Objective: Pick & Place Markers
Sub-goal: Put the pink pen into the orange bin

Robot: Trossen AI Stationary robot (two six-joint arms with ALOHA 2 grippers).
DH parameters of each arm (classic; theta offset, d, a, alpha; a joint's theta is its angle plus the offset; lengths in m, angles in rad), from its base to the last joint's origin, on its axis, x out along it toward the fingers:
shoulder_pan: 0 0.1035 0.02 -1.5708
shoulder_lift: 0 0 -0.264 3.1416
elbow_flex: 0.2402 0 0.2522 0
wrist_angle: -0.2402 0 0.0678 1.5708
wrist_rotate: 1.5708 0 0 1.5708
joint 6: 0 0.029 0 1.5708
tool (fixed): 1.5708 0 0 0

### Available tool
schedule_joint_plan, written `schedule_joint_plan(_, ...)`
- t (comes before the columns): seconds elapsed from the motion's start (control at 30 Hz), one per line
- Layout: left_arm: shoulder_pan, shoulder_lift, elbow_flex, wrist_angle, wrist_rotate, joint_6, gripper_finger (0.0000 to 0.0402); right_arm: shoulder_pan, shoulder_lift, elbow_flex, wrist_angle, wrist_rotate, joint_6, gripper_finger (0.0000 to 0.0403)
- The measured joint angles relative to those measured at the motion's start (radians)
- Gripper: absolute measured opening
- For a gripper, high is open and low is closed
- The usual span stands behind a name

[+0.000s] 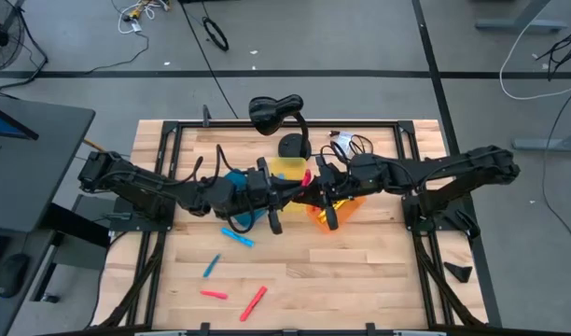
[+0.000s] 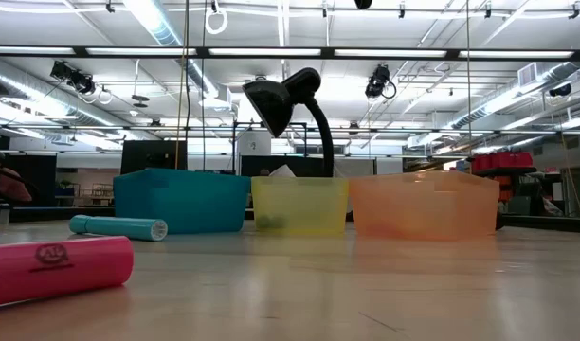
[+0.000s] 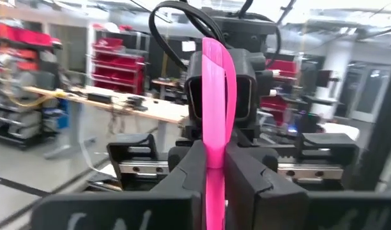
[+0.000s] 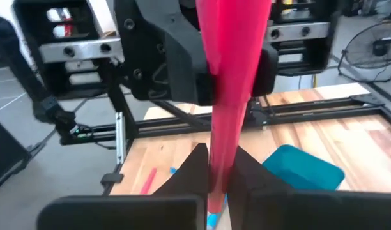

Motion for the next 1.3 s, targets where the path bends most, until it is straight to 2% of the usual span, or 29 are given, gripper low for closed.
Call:
schedule_joint_plan(0.17, 0.003, 0.0, -0.001, -0.004, 0.072, -0.036, 0.009, 0.007, -0.005, 0.001, -0.06, -0.018, -0.007, 0.0019)
schedule_joint_plan(0.3, -0.002, -0.002, -0.001, -0.004, 0.074, -0.091, 0.0126, 0.006, -0.029, 0.0, -0.133, -0.018, -0.015, 0.0019)
schedule_joint_plan(0.47, -0.003, -0.002, -0.001, -0.053, 0.068, -0.132, 0.0152, 0.005, -0.093, 0.0, -0.253, -0.038, -0.054, 0.0019)
schedule_joint_plan(0.67, -0.003, -0.002, -0.001, -0.148, 0.076, -0.227, 0.0156, 0.005, -0.167, 0.0, -0.472, -0.06, -0.165, 0.0019)
schedule_joint_plan(1.0, -0.003, -0.001, 0.0, -0.244, 0.196, -0.426, 0.0157, -0.013, -0.191, 0.0, -0.777, -0.062, -0.499, 0.0019)
schedule_joint_plan(1.3, -0.015, -0.001, 0.0, -0.264, 0.237, -0.47, 0.0158, -0.071, -0.19, 0.0, -0.997, -0.034, -0.704, 0.0019)
